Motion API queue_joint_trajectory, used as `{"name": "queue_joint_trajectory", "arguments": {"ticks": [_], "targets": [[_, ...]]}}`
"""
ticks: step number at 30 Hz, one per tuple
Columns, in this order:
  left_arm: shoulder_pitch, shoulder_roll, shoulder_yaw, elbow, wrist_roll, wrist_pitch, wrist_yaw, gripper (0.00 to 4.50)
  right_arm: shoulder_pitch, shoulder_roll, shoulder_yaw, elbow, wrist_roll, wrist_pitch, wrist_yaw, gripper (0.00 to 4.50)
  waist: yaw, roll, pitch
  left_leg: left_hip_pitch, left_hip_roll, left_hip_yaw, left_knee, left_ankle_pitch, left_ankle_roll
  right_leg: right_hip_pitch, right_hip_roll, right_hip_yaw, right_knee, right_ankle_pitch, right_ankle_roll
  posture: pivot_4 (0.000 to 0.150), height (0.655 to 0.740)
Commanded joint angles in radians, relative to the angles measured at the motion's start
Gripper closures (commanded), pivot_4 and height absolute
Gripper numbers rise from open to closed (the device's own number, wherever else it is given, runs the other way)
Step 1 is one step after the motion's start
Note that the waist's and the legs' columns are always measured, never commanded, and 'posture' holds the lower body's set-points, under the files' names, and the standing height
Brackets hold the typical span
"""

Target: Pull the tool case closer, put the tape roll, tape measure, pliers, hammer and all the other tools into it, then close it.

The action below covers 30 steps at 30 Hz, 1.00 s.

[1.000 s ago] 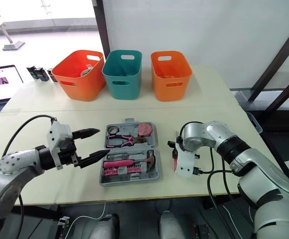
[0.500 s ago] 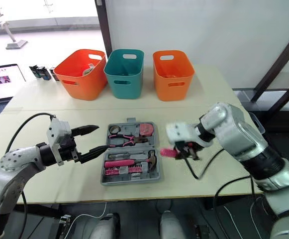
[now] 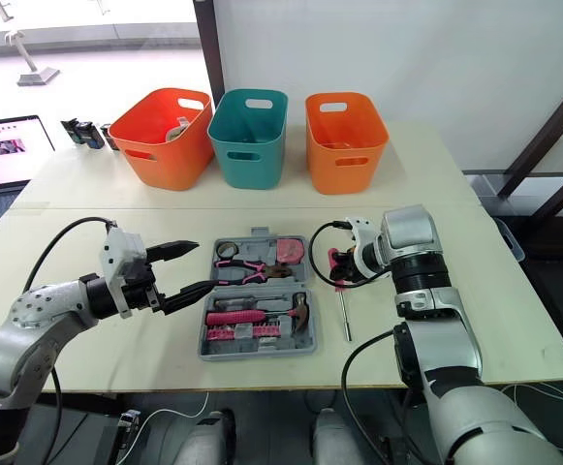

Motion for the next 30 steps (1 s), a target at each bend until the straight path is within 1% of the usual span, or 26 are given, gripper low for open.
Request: {"name": "queue_joint_trajectory", "arguments": {"ticks": [1, 4, 5, 6, 8, 11, 13, 15, 17, 19, 20, 21, 22, 25, 27, 30], "targets": [[-0.007, 0.004, 0.015, -0.048, -0.012, 0.002, 0.007, 0.0, 0.047, 0.034, -0.067, -0.076, -0.008, 0.006, -0.125, 3.93, -0.001, 0.0, 0.0, 0.0, 0.0, 0.0, 0.0, 0.0, 0.0, 0.0, 0.0, 0.0, 0.0, 0.0, 0.0, 0.15, 0.74], [-0.009, 0.007, 0.016, -0.055, -0.015, 0.012, 0.01, 0.0, 0.092, 0.051, -0.086, -0.134, 0.013, 0.006, -0.181, 3.93, -0.001, 0.0, 0.0, 0.0, 0.0, 0.0, 0.001, 0.0, 0.0, 0.0, 0.0, 0.0, 0.0, 0.0, 0.0, 0.15, 0.74], [-0.013, 0.008, 0.017, -0.055, -0.016, 0.016, 0.01, 0.0, 0.108, 0.055, -0.089, -0.155, 0.022, 0.006, -0.192, 2.84, -0.001, 0.0, 0.0, 0.0, 0.0, 0.0, 0.001, 0.0, 0.0, 0.001, 0.0, 0.0, 0.0, 0.0, 0.0, 0.15, 0.74], [-0.016, 0.01, 0.018, -0.053, -0.018, 0.019, 0.01, 0.0, 0.12, 0.061, -0.094, -0.176, 0.032, 0.006, -0.205, 2.53, -0.001, 0.0, 0.0, 0.001, 0.0, 0.0, 0.001, 0.0, 0.0, 0.001, 0.0, 0.0, 0.0, 0.0, 0.0, 0.15, 0.74], [-0.022, 0.011, 0.02, -0.047, -0.018, 0.021, 0.008, 0.0, 0.137, 0.073, -0.11, -0.219, 0.051, 0.006, -0.227, 1.43, -0.001, 0.0, 0.0, 0.001, 0.0, -0.001, 0.003, 0.0, 0.0, 0.002, 0.001, 0.0, 0.0, 0.0, 0.0, 0.15, 0.74], [-0.026, 0.011, 0.022, -0.047, -0.021, 0.025, 0.007, 0.0, 0.163, 0.086, -0.148, -0.333, 0.082, 0.006, -0.254, 0.06, 0.0, 0.0, 0.0, 0.001, 0.0, -0.001, 0.005, 0.0, 0.0, 0.003, 0.001, 0.0, 0.0, 0.0, -0.001, 0.15, 0.74], [-0.022, 0.014, 0.029, -0.049, -0.026, 0.026, 0.007, 0.0, 0.219, 0.069, -0.136, -0.479, 0.133, 0.006, -0.243, 0.06, 0.0, 0.0, 0.0, 0.0, 0.0, -0.001, 0.006, 0.0, 0.0, 0.003, 0.0, 0.0, 0.0, 0.0, -0.001, 0.15, 0.74], [-0.011, 0.02, 0.042, -0.046, -0.028, 0.022, 0.001, 0.0, 0.3, 0.074, -0.147, -0.656, 0.19, 0.006, -0.24, 0.06, -0.001, 0.0, 0.0, 0.0, 0.0, -0.001, 0.006, 0.0, 0.0, 0.003, 0.001, 0.0, 0.0, 0.0, -0.001, 0.15, 0.74], [0.004, 0.027, 0.054, -0.037, -0.024, 0.014, -0.006, 0.0, 0.396, 0.059, -0.108, -0.861, 0.221, 0.006, -0.245, 0.06, -0.001, 0.0, 0.0, 0.0, 0.0, -0.001, 0.004, 0.0, 0.0, 0.002, 0.001, 0.0, 0.0, 0.0, 0.0, 0.15, 0.74], [0.012, 0.031, 0.063, -0.037, -0.025, 0.016, -0.006, 0.0, 0.493, 0.085, -0.076, -1.04, 0.239, -0.009, -0.263, 0.06, -0.003, 0.0, 0.0, 0.0, 0.0, -0.001, 0.002, 0.0, 0.0, 0.001, 0.001, 0.0, 0.0, -0.001, 0.0, 0.15, 0.74], [0.013, 0.032, 0.066, -0.038, -0.027, 0.018, -0.004, 0.0, 0.534, 0.082, -0.052, -1.092, 0.235, -0.047, -0.279, 0.06, -0.003, 0.0, 0.0, 0.0, 0.0, -0.001, 0.001, 0.0, 0.0, 0.001, 0.001, 0.0, 0.0, -0.001, 0.0, 0.15, 0.74], [0.012, 0.033, 0.068, -0.038, -0.028, 0.023, -0.001, 0.0, 0.588, 0.118, -0.048, -1.138, 0.233, -0.091, -0.3, 0.06, -0.004, 0.0, 0.0, 0.0, 0.0, -0.001, 0.001, 0.0, 0.0, 0.001, 0.001, 0.0, 0.0, -0.001, -0.001, 0.15, 0.74], [0.009, 0.034, 0.068, -0.04, -0.028, 0.028, 0.003, 0.0, 0.639, 0.138, -0.034, -1.168, 0.232, -0.153, -0.316, 0.06, -0.005, 0.0, 0.0, 0.001, 0.001, -0.001, 0.001, 0.0, 0.0, 0.001, 0.001, 0.0, 0.0, -0.002, -0.001, 0.15, 0.74], [-0.007, 0.037, 0.065, -0.049, -0.032, 0.049, 0.017, 0.0, 0.796, 0.121, 0.063, -1.174, 0.168, -0.392, -0.387, 0.06, -0.003, 0.0, 0.0, 0.001, 0.001, -0.001, 0.001, 0.0, 0.0, 0.001, 0.001, 0.0, -0.001, -0.003, -0.004, 0.15, 0.74], [-0.019, 0.04, 0.063, -0.056, -0.036, 0.064, 0.024, 0.0, 0.857, 0.166, 0.062, -1.124, 0.152, -0.531, -0.437, 0.06, -0.002, 0.0, 0.0, 0.0, 0.0, 0.0, 0.002, 0.0, 0.0, 0.002, 0.001, 0.001, -0.003, -0.003, -0.005, 0.15, 0.74], [-0.039, 0.041, 0.055, -0.068, -0.038, 0.09, 0.034, 0.0, 0.904, 0.221, 0.045, -1.011, 0.127, -0.711, -0.514, 0.06, -0.003, 0.0, -0.001, 0.001, 0.001, 0.0, 0.004, 0.0, 0.0, 0.002, 0.001, 0.001, -0.003, -0.002, -0.006, 0.15, 0.74]]}}
